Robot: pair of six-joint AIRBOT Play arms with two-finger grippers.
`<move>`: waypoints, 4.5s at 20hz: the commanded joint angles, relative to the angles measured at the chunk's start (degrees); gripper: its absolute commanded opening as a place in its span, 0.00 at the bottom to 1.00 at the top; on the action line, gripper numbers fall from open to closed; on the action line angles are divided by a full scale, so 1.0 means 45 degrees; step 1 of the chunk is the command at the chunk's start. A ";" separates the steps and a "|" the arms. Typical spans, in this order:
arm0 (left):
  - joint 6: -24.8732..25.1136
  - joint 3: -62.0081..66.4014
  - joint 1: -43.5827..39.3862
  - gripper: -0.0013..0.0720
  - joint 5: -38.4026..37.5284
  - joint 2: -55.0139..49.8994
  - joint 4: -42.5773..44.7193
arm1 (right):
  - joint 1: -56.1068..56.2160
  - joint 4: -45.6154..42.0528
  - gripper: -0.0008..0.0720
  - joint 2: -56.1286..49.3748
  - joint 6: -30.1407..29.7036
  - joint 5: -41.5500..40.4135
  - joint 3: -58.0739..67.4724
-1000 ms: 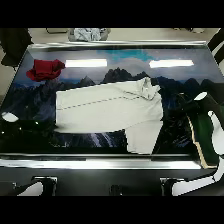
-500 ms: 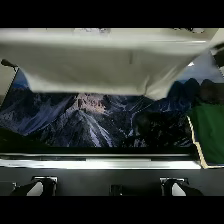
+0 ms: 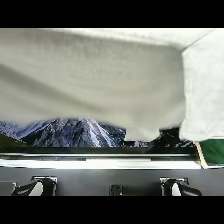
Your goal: Fold the shirts.
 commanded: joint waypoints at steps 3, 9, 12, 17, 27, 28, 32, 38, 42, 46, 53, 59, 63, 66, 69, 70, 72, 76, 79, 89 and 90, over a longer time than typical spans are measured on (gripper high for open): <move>-0.0083 -0.1681 0.0005 0.05 -0.0845 -0.0699 0.0335 | 0.0010 -0.0427 0.06 -0.1185 0.0578 0.1025 0.0039; 0.0316 -0.6028 -0.0034 0.05 -0.0889 -0.4318 0.0340 | 0.0869 -0.0155 0.06 -0.7470 0.0534 0.3895 0.0024; 0.0311 -0.6572 -0.0228 0.05 -0.0753 -0.7514 0.0325 | 0.1967 -0.0243 0.06 -1.1375 0.1307 0.3361 0.0024; 0.0311 -0.6572 -0.0549 0.05 0.1817 -1.1181 -0.1209 | 0.2963 0.0772 0.06 -1.5178 0.2312 0.0641 0.0024; 0.1889 -0.6071 0.0005 0.05 -0.3444 -1.2080 -0.1107 | 0.2487 -0.1525 0.06 -1.4440 0.1496 0.5702 0.0015; 0.1258 -0.6280 -0.0029 0.05 -0.4022 -1.2099 -0.0287 | 0.2608 -0.1700 0.06 -1.4445 0.1525 0.6640 -0.0325; 0.0777 -0.7354 -0.0010 0.05 -0.4337 -1.2104 0.1069 | 0.3045 -0.1593 0.06 -1.4450 0.1559 0.6494 -0.2021; 0.0782 -0.7495 0.0010 0.05 -0.4061 -1.2109 0.1122 | 0.3065 -0.1025 0.06 -1.4440 0.2259 0.6674 -0.2200; 0.0986 -0.6761 0.0185 0.66 -0.5085 -1.2021 0.1263 | 0.2948 -0.1127 0.71 -1.4013 0.1758 0.7184 -0.2181; 0.0947 -0.6917 0.1214 0.74 -0.7349 -1.0909 0.2302 | 0.1593 -0.1511 0.71 -1.2667 0.0884 0.9379 -0.2307; 0.1651 -1.6198 0.1880 0.69 -0.3701 -0.6363 0.2200 | 0.1156 -0.1200 0.71 -0.9729 0.0797 0.7597 -0.7407; 0.1826 -1.6849 0.1880 0.61 -0.2307 -0.6271 0.1190 | 0.1156 -0.1141 0.71 -0.9413 0.0432 0.7684 -0.8072; 0.1787 -1.6854 0.1851 0.44 -0.1865 -0.6275 0.0262 | 0.1156 -0.1137 0.71 -0.8884 0.0321 0.7193 -0.9175; 0.1870 -1.6976 0.1642 0.15 -0.1957 -0.6271 0.0223 | 0.1151 -0.0991 0.76 -0.7577 0.0126 0.6271 -1.1589; 0.2098 -1.6966 0.1671 0.05 -0.2035 -0.6266 0.0228 | 0.1156 0.0000 0.78 -0.6669 -0.0811 0.5960 -1.3561; 0.2234 -1.6966 0.1671 0.05 -0.2093 -0.6266 0.0233 | 0.1151 0.0141 0.78 -0.6523 -0.0996 0.5610 -1.4246; 0.2273 -1.6966 0.1671 0.05 -0.2273 -0.6266 0.0233 | 0.1103 -0.0223 0.78 -0.6513 -0.0753 0.4969 -1.5193; 0.2414 -1.6966 0.1671 0.05 -0.2351 -0.6266 0.0228 | 0.1107 0.0573 0.77 -0.6513 -0.0607 0.4197 -1.5373; 0.2511 -1.6966 0.1671 0.05 -0.2351 -0.6266 0.0219 | 0.1107 0.1103 0.64 -0.6513 0.0015 0.3366 -1.5373; 0.2108 -1.4673 0.1515 0.05 -0.2579 -0.4007 0.0180 | 0.1132 0.1744 0.05 -0.4784 0.0015 0.3555 -1.2264; 0.1904 -1.4202 0.1331 0.05 -0.2531 -0.4119 0.0180 | 0.1321 0.1977 0.05 -0.4979 0.0015 0.3220 -1.1642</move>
